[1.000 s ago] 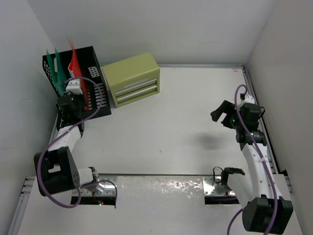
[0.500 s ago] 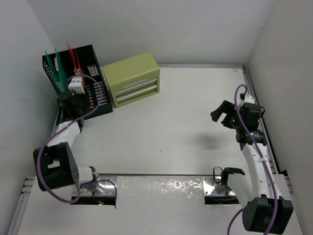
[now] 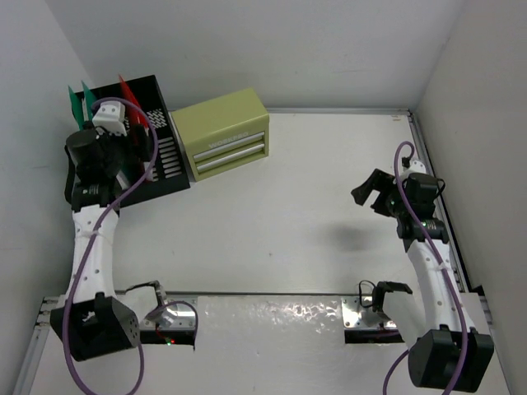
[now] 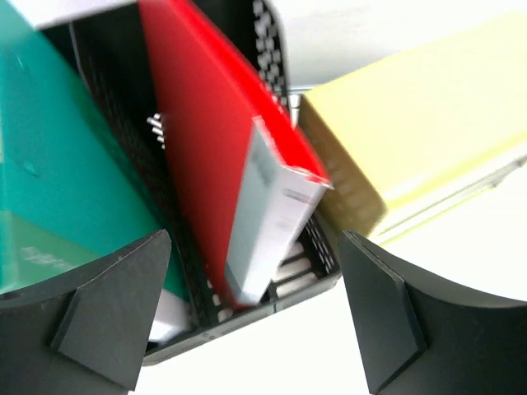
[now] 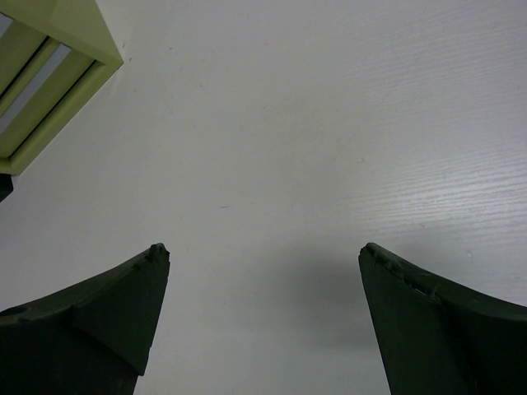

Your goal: Organize the desk

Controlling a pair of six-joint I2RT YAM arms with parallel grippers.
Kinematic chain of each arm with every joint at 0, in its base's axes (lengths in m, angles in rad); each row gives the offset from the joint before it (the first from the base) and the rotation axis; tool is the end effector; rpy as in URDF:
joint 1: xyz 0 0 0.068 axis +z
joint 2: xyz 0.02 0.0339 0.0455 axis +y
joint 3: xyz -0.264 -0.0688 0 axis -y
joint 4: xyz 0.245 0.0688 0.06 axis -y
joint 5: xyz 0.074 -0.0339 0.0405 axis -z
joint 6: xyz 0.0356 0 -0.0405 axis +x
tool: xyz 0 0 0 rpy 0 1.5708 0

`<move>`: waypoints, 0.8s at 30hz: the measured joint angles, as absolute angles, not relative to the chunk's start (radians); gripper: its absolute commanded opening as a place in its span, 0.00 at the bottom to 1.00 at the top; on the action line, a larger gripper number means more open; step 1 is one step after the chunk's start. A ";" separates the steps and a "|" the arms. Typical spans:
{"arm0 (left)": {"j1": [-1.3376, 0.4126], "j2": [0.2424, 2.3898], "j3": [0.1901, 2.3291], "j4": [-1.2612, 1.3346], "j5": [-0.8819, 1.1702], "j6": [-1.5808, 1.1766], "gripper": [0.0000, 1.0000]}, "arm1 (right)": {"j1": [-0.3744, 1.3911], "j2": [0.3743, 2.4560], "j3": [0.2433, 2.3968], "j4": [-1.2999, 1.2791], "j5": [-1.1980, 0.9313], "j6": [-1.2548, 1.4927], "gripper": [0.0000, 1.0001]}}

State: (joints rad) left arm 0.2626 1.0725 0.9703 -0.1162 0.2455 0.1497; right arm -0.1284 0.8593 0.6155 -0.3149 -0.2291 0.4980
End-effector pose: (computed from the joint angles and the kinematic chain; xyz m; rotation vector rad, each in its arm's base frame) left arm 0.2433 0.0564 0.3566 0.0753 1.7816 0.0772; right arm 0.1915 -0.0166 0.2549 0.5304 2.0815 0.4607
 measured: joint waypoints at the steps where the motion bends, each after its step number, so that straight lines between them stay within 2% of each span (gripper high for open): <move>1: 0.261 1.060 1.002 -0.162 0.262 0.164 0.82 | -0.128 0.860 0.616 -0.316 -0.236 0.498 0.95; 6: 0.203 0.943 1.019 -0.417 0.327 0.334 0.81 | -0.128 0.836 0.615 -0.334 -0.252 0.500 0.95; 13: 0.167 0.711 0.720 -0.652 0.224 0.559 0.82 | -0.128 0.751 0.583 -0.360 -0.270 0.506 0.95; 19: 0.167 0.589 0.472 -0.651 0.064 0.579 0.82 | -0.128 0.700 0.548 -0.434 -0.247 0.493 0.95; 24: 0.167 0.467 0.433 -0.596 0.028 0.580 0.88 | -0.128 0.606 0.427 -0.431 -0.218 0.490 0.96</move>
